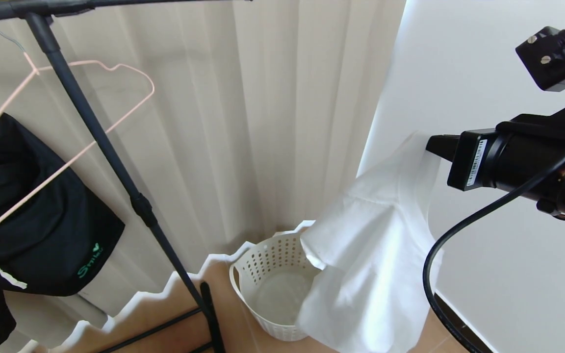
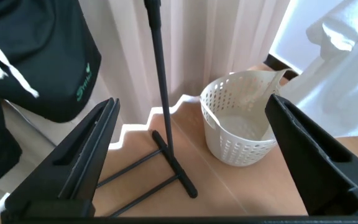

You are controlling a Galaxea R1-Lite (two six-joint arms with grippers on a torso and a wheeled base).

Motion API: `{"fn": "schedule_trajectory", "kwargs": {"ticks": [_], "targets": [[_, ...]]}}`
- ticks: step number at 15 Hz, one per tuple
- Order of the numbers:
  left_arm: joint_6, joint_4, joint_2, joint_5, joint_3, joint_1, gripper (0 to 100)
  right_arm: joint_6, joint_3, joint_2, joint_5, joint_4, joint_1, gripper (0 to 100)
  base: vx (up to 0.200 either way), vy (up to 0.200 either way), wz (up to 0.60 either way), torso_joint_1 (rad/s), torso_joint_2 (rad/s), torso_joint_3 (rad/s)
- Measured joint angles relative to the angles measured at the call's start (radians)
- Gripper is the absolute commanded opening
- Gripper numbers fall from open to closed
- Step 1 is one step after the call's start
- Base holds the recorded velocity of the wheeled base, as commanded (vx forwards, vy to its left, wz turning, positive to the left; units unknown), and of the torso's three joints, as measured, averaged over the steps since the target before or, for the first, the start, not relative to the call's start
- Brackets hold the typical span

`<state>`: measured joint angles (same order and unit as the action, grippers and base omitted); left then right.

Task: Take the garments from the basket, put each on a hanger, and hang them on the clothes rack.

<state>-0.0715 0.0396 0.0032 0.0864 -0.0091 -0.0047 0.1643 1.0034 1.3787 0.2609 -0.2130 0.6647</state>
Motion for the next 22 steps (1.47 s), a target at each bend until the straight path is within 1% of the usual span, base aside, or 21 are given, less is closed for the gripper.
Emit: {"fn": "schedule_trajectory", "kwargs": {"ticks": [7, 11, 22], "targets": [[0.000, 0.001, 0.000, -0.001, 0.000, 0.000, 100, 0.000, -0.010, 0.002, 0.000, 0.000, 0.001, 0, 0.000, 0.000, 0.00, 0.202, -0.55, -0.302], [0.000, 0.000, 0.000, -0.001, 0.000, 0.000, 100, 0.000, -0.010, 0.002, 0.000, 0.000, 0.001, 0, 0.000, 0.000, 0.00, 0.226, -0.57, -0.171], [0.000, 0.000, 0.000, -0.005, 0.000, 0.000, 100, -0.008, -0.008, 0.005, 0.000, 0.000, 0.001, 0, 0.000, 0.000, 0.00, 0.165, -0.38, -0.185]]}}
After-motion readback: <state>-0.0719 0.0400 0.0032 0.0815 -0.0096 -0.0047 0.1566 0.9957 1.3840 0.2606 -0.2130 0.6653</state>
